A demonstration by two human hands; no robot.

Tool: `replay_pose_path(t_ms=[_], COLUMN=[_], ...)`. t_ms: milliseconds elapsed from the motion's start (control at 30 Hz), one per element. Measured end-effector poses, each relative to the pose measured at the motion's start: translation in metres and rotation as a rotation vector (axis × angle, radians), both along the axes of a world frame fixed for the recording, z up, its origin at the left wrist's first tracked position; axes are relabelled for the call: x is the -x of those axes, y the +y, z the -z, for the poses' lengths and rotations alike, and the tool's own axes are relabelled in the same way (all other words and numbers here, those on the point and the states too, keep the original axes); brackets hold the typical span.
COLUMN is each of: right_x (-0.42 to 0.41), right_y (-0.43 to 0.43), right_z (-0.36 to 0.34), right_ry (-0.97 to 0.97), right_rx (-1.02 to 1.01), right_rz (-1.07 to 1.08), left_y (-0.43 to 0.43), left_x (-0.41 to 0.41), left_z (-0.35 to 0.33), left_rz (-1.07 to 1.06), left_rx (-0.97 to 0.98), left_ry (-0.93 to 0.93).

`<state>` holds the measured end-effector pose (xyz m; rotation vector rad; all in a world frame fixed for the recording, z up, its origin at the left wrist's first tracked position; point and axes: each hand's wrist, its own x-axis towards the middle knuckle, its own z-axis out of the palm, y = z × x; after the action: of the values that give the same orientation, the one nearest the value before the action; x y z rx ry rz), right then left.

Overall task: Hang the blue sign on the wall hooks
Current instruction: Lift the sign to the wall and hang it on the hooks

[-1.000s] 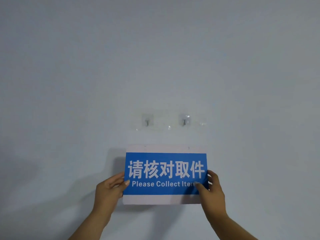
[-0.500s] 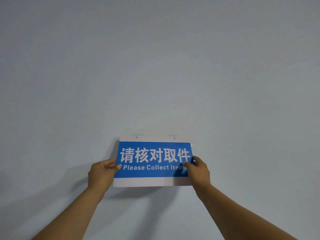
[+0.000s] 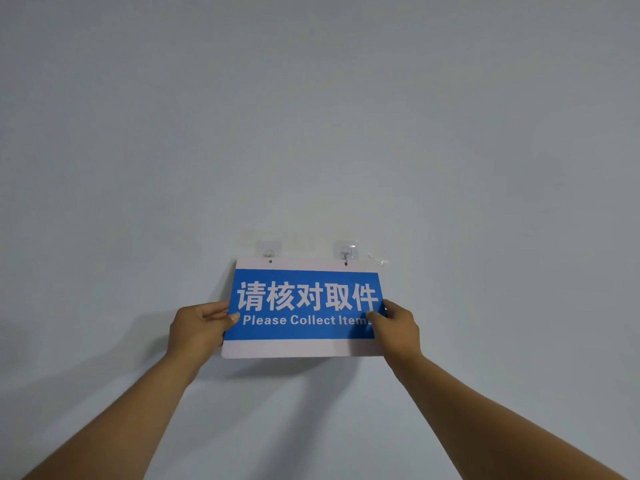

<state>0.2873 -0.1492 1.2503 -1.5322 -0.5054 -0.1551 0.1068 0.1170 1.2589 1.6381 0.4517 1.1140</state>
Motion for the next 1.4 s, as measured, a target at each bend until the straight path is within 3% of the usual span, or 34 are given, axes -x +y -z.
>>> replay_pose_path(t_ms=[267,567,867,1167,1400], right_x=[-0.001,0.004,0.001,-0.005,-0.022], right_y=[0.003,0.01,-0.002,-0.005,0.005], right_z=[0.005,0.008,0.007,0.011,0.022], right_ry=[-0.02,-0.004,-0.08,-0.108,0.047], right_rx=[-0.01,0.006,0.033,0.139,0.151], right_rz=[0.014,0.004,0.002,-0.021,-0.072], left_y=[-0.002,0.002,0.0,-0.025,-0.017], left_x=[0.005,0.009,-0.003,-0.015,-0.018], left_z=[-0.001,-0.033,0.002,0.031,0.043], left_rz=[-0.004,-0.086,-0.088,-0.239,-0.147], left_rx=[0.011,-0.129,0.011,-0.046,0.086], left_ry=[0.005,0.12,0.103,0.057,0.097])
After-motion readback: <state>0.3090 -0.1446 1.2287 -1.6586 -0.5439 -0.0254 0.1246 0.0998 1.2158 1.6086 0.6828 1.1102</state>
